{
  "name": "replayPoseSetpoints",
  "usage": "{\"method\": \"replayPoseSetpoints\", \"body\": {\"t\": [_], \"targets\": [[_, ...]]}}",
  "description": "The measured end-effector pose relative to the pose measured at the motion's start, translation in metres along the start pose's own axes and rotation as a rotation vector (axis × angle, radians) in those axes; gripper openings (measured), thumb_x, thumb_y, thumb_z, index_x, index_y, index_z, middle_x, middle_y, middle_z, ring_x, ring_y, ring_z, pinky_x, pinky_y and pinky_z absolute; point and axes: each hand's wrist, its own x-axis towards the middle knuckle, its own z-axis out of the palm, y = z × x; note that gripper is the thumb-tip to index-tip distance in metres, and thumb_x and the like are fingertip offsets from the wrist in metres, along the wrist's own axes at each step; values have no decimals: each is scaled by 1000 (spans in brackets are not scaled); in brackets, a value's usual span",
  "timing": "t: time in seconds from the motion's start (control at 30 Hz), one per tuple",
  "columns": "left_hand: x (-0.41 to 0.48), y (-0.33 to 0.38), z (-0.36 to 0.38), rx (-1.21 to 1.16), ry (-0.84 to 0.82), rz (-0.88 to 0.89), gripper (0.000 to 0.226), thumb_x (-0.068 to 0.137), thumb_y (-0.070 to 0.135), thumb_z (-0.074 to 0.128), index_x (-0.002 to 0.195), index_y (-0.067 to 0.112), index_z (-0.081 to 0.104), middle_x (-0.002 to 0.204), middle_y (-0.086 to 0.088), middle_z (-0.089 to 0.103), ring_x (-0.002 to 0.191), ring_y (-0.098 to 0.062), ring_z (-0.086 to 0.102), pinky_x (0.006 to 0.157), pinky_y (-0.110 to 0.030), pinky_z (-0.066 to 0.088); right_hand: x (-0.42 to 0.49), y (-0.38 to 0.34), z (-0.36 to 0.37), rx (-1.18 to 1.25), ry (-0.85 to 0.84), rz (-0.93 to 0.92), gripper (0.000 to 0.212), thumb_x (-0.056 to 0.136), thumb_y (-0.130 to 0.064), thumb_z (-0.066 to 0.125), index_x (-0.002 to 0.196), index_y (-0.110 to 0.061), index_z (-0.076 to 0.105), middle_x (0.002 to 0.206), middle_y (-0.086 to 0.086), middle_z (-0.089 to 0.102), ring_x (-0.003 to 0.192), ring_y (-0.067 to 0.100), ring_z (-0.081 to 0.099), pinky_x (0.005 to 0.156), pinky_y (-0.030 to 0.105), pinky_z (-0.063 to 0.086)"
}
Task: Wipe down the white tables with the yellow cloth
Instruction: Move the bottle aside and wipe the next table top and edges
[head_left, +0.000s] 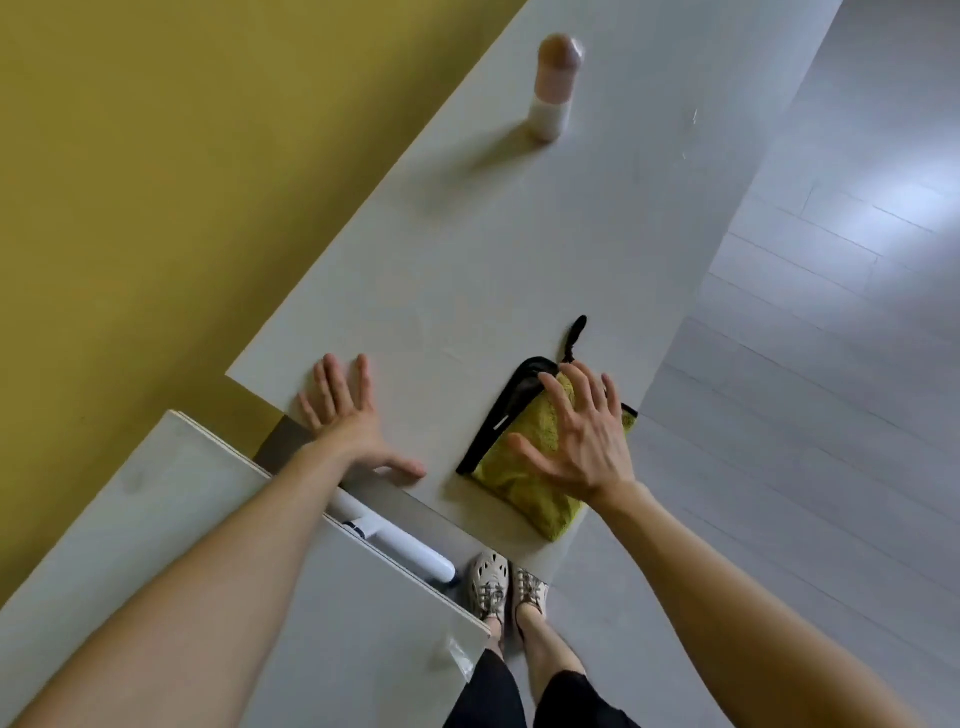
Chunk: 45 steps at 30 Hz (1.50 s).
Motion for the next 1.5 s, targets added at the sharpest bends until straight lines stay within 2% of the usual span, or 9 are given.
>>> {"method": "replayPoseSetpoints", "body": {"t": [0.2, 0.3, 0.53, 0.7, 0.83, 1.03, 1.23, 1.33, 1.5], "targets": [[6, 3, -1, -33, -74, -24, 198, 39, 84, 96, 143, 23, -61, 143, -28, -68, 134, -42, -66, 122, -72, -25, -14, 5, 18, -108, -80, -119, 99, 101, -86, 32, 175, -28, 0, 180, 20, -13, 168, 35, -16, 135, 62, 0], [4, 3, -1, -52, -95, -20, 199, 37, 84, 96, 142, 24, -61, 142, -28, -69, 134, -42, -66, 121, -72, -27, 21, 32, 9, -131, -43, -209, 80, 108, -76, 31, 175, -38, 8, 182, 16, -7, 169, 32, -11, 135, 62, 6], [2, 0, -3, -64, -133, -6, 200, 35, 84, 96, 144, 23, -60, 143, -28, -68, 135, -43, -65, 119, -72, -28, 132, 34, -16, -52, 85, 101, 81, 107, -71, 26, 175, -31, 9, 181, 21, -9, 169, 34, -11, 135, 62, 1], [-2, 4, -6, -74, -120, 19, 200, 34, 84, 96, 145, 25, -60, 143, -25, -69, 135, -41, -66, 121, -72, -26, 55, -69, 20, -7, -8, -195, 82, 104, -77, 42, 173, -37, 23, 177, 32, -5, 166, 47, -9, 131, 69, 6], [-3, 3, -6, -67, -132, 11, 200, 35, 83, 97, 145, 24, -59, 143, -27, -69, 135, -42, -65, 121, -73, -25, 75, -5, 10, -20, 24, -338, 71, 105, -54, 52, 170, -32, 36, 181, 21, 1, 169, 38, 3, 135, 60, 9], [-4, 4, -10, -67, -163, 3, 198, 40, 82, 97, 143, 23, -61, 142, -26, -69, 134, -43, -66, 121, -71, -26, 150, 81, -25, 2, 175, 179, 74, 103, -53, 49, 171, -27, 32, 182, 17, 2, 170, 30, 2, 136, 56, 11], [-7, 0, -10, -65, -134, 12, 199, 36, 85, 95, 143, 24, -61, 143, -24, -69, 137, -42, -64, 121, -74, -24, 53, -81, 26, 70, 13, -433, 65, 114, -57, 43, 169, -25, 38, 182, 16, 10, 170, 30, 6, 135, 56, 15], [-7, 1, -10, -60, -138, 18, 198, 37, 85, 95, 142, 25, -61, 144, -23, -69, 138, -41, -64, 121, -74, -25, 73, -66, 21, 14, -37, -580, 63, 114, -57, 39, 170, -30, 35, 183, 11, 7, 170, 27, 2, 137, 51, 10], [-7, 0, -12, -71, -156, 26, 194, 41, 87, 92, 139, 25, -63, 139, -23, -72, 132, -39, -68, 118, -72, -30, 226, -76, -2, 24, 144, -217, 68, 109, -63, 34, 170, -32, 37, 183, 10, 10, 170, 26, 6, 137, 49, 7]]}}
